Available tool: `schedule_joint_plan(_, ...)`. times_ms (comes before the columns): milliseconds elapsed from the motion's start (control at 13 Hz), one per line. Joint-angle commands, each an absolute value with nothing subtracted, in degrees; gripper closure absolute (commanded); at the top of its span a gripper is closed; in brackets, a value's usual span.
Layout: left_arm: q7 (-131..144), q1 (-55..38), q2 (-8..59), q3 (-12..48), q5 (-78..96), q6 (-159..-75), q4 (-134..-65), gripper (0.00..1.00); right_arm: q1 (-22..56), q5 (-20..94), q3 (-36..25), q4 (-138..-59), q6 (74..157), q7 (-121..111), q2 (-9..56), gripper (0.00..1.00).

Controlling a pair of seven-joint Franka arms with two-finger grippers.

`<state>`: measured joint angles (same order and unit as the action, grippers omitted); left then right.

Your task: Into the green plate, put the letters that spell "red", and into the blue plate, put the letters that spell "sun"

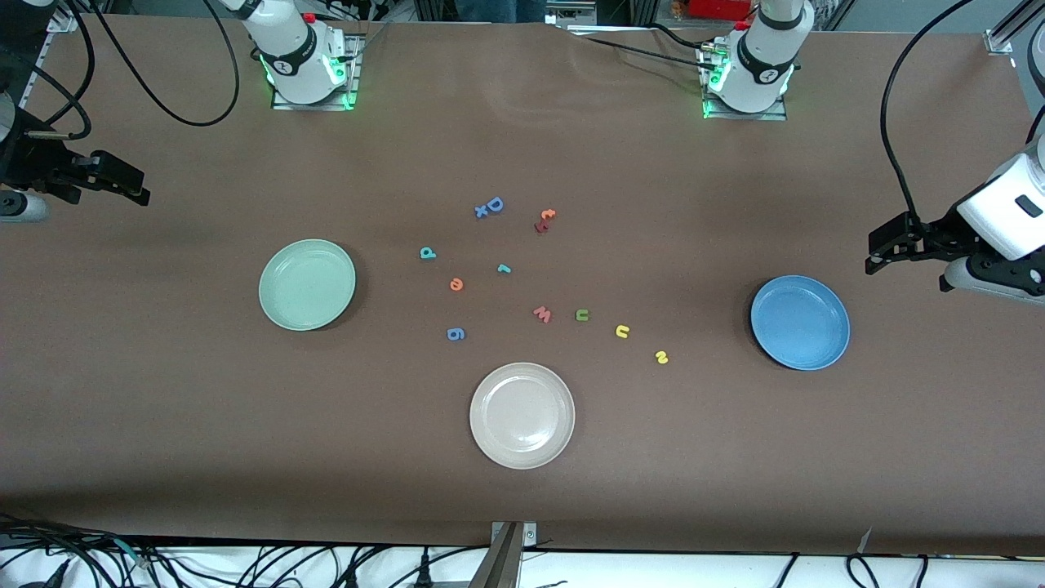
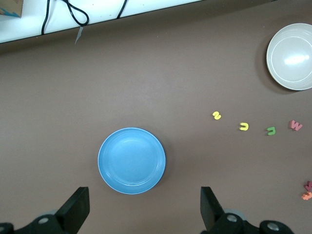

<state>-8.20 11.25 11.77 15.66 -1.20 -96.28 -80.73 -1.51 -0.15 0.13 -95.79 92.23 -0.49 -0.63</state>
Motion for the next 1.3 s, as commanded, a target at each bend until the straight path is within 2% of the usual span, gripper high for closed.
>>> schedule_joint_plan(0,-7.8,10.8,7.9,15.6,-2.8,-97.1,-84.4,0.00,-1.3,0.8,-0.2,-94.7,91.9,-1.0,-0.2,0.00)
schedule_joint_plan(154,-7.7,9.9,3.9,15.6,-2.7,-101.0,-90.6,0.00,-1.3,0.8,-0.2,-94.7,91.8,-1.0,-0.2,0.00)
schedule_joint_plan(1228,-7.4,9.3,2.3,14.9,-2.8,-101.3,-92.6,0.00,-1.3,0.8,-0.2,-94.7,91.8,-1.0,-0.2,0.00)
